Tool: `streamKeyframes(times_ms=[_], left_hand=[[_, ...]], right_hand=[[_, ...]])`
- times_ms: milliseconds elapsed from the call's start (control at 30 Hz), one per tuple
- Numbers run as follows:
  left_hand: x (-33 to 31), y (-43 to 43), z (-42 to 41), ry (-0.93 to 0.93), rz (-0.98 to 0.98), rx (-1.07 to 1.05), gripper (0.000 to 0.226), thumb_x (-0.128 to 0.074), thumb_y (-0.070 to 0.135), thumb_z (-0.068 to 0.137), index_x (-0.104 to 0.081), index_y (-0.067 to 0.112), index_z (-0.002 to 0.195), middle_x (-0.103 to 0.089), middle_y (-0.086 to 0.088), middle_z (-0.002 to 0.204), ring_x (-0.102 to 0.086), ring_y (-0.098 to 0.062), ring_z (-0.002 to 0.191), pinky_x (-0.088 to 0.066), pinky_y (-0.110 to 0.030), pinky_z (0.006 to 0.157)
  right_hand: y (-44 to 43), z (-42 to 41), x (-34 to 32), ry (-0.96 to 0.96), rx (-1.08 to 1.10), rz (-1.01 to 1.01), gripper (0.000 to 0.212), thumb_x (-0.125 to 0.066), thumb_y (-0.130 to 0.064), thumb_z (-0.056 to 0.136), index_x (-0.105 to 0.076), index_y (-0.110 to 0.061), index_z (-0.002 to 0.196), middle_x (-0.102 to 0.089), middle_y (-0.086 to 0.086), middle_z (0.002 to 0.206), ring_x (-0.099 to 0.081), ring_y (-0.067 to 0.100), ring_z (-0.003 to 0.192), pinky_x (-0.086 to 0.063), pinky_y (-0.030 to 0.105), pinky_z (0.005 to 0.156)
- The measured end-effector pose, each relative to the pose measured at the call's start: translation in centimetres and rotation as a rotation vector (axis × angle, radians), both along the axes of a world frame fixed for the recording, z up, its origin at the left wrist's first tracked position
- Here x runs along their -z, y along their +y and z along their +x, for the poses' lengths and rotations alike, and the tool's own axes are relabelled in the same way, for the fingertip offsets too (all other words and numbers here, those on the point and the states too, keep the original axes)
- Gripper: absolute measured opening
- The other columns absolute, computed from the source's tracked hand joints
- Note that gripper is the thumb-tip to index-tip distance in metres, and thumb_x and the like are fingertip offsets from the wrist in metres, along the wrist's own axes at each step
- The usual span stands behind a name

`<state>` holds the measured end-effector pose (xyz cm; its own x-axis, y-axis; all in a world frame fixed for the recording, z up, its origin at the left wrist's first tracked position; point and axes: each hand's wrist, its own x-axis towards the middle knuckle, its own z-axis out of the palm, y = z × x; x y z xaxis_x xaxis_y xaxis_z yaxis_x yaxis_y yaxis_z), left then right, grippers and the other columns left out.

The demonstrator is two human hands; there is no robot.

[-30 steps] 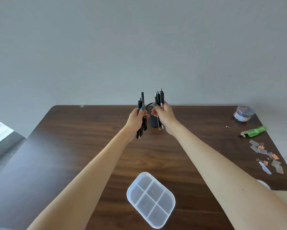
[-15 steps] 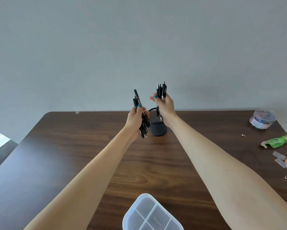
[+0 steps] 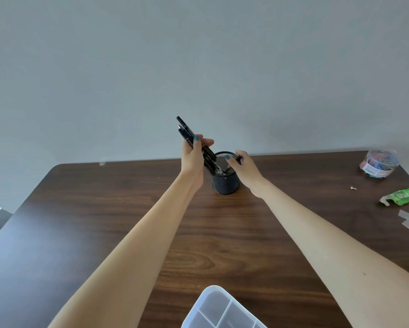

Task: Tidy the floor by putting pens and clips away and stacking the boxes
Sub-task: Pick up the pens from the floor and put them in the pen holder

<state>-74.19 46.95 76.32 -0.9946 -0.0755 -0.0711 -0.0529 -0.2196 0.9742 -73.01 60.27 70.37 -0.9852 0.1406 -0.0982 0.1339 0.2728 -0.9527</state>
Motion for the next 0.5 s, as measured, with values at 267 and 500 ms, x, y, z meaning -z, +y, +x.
streamKeyframes(times_ms=[267,500], left_hand=[[1.4,3.0,-0.2,0.167,-0.359,-0.029,0.017,-0.033,0.032,0.103,-0.049,0.035,0.101,-0.066,0.026,0.093,-0.050,0.017,0.089,-0.028,-0.023,0.099],[4.8,1.6,0.0,0.188,-0.675,-0.101,0.024,-0.038,0.031,0.100,-0.059,0.030,0.114,-0.061,0.014,0.116,-0.041,-0.008,0.125,-0.014,-0.035,0.103]], right_hand=[[-1.1,1.2,0.8,-0.057,0.046,-0.034,0.038,-0.027,-0.028,0.105,-0.044,-0.004,0.128,-0.055,0.014,0.127,-0.050,0.029,0.119,-0.036,0.034,0.092],[-1.4,1.0,1.1,-0.026,0.055,-0.049,0.043,-0.021,-0.031,0.105,-0.040,-0.007,0.136,-0.050,0.010,0.137,-0.043,0.027,0.131,-0.033,0.033,0.100]])
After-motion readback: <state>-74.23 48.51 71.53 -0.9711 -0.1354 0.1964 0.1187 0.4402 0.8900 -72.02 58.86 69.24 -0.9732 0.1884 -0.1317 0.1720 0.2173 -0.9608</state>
